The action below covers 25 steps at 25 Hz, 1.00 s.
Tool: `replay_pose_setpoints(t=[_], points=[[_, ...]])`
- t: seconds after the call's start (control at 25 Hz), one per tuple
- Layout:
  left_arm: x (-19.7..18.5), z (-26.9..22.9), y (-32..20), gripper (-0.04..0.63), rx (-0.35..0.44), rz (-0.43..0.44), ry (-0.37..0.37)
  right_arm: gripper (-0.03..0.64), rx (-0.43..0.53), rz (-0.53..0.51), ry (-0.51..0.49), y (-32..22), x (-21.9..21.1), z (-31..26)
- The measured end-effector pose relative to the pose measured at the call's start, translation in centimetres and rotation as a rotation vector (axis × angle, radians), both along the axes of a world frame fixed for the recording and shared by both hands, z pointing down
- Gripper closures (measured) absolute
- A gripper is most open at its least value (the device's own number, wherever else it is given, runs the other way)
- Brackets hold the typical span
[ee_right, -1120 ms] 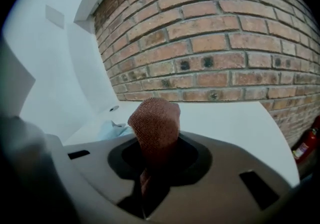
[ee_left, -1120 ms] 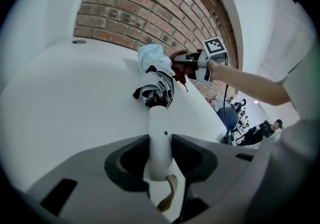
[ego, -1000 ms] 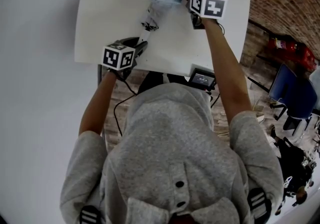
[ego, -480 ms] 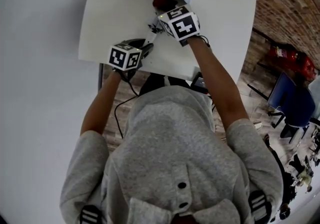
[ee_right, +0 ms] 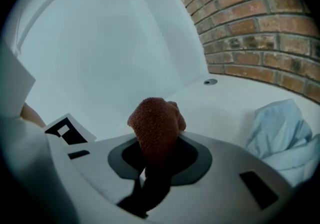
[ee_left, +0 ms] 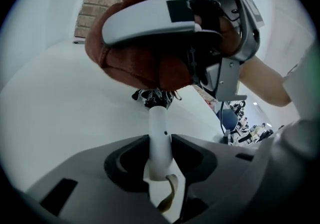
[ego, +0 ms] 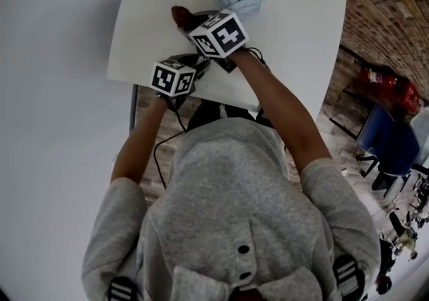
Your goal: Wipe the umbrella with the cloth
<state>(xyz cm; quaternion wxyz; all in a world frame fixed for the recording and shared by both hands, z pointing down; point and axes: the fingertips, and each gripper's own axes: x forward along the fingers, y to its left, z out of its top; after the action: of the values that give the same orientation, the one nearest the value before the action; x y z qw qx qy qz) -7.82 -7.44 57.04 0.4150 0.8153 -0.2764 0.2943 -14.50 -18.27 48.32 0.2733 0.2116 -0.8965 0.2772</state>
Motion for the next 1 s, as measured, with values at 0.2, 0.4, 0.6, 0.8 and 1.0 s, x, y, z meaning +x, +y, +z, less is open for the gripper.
replay_pose_setpoints(t=[0.2,0.4,0.6,0.8,1.0], points=[[0.0,-0.6,-0.5,0.443,0.012,-0.001,0.008,0.517,0.043,0.032,0.13,-3.2,1.0,1.3],[0.1,-0.4,-0.3,0.443,0.006,-0.003,0.017,0.517,0.169,0.089,0.304,-7.2,4.8,2.0],[0.1,-0.5,-0.3,0.443,0.0,0.004,0.026,0.517,0.28,0.131,0.428,-10.6,9.4,1.5],[0.0,-0.6,-0.3,0.443,-0.005,0.023,0.023,0.515,0.303,0.223,0.417,-13.4,13.2,-0.1],[0.1,-0.6,-0.2,0.443,-0.007,0.035,0.022,0.515,0.346,0.388,0.442,-16.2,19.3,-2.0]])
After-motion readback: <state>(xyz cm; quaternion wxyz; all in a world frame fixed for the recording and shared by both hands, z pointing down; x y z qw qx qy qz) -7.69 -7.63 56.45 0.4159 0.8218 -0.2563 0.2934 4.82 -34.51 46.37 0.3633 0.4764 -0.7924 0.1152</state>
